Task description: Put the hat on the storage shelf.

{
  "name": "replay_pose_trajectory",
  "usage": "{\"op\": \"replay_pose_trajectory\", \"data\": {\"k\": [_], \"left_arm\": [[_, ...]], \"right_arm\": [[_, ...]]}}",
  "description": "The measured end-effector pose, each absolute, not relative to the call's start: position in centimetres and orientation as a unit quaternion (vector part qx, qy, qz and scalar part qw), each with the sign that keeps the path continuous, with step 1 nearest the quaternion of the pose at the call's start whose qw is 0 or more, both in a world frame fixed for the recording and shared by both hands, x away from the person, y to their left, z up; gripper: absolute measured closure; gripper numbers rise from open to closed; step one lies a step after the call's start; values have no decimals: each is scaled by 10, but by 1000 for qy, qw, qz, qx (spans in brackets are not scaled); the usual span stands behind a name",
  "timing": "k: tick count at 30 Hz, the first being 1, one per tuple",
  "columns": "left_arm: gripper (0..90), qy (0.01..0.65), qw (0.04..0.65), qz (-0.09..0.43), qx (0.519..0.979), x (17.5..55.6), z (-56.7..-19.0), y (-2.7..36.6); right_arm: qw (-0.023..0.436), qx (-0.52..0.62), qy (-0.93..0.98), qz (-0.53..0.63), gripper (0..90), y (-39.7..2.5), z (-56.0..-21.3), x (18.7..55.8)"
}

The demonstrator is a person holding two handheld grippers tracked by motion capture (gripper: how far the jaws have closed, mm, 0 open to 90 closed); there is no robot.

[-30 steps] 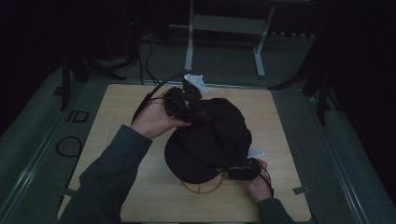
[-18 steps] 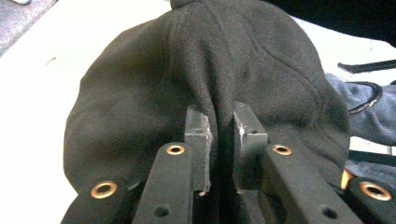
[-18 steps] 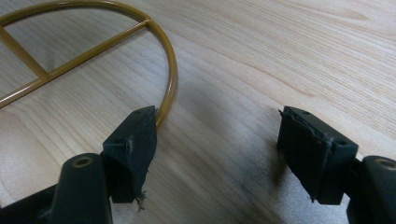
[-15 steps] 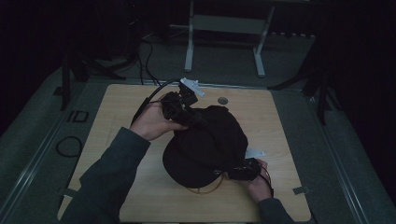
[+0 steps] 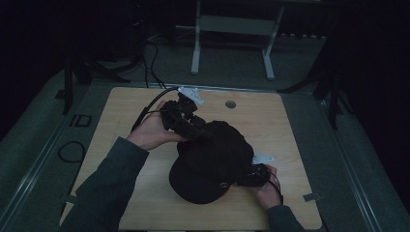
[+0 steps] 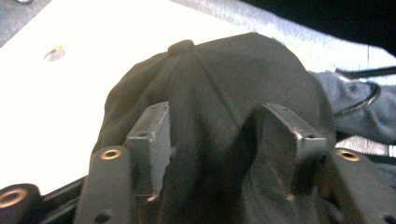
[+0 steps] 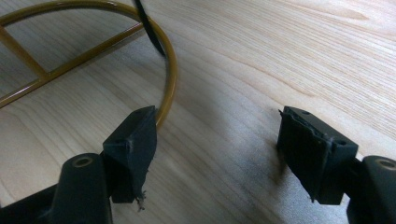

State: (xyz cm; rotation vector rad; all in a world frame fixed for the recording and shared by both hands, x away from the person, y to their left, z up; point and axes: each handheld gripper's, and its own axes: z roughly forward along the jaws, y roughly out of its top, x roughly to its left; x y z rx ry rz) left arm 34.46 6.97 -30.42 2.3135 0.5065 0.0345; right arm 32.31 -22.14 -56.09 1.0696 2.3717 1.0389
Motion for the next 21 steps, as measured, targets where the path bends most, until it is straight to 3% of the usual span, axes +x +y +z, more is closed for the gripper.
{"op": "replay_pose_trajectory", "data": {"k": [11,21], "left_arm": [[342,225,392,30,891,350,-299,83],[341,265,374,66,886,358,-300,96]], "right_arm": [[169,377,834,366,283,-221,-561,323],[169,377,834,366,283,-221,-561,323]]}}
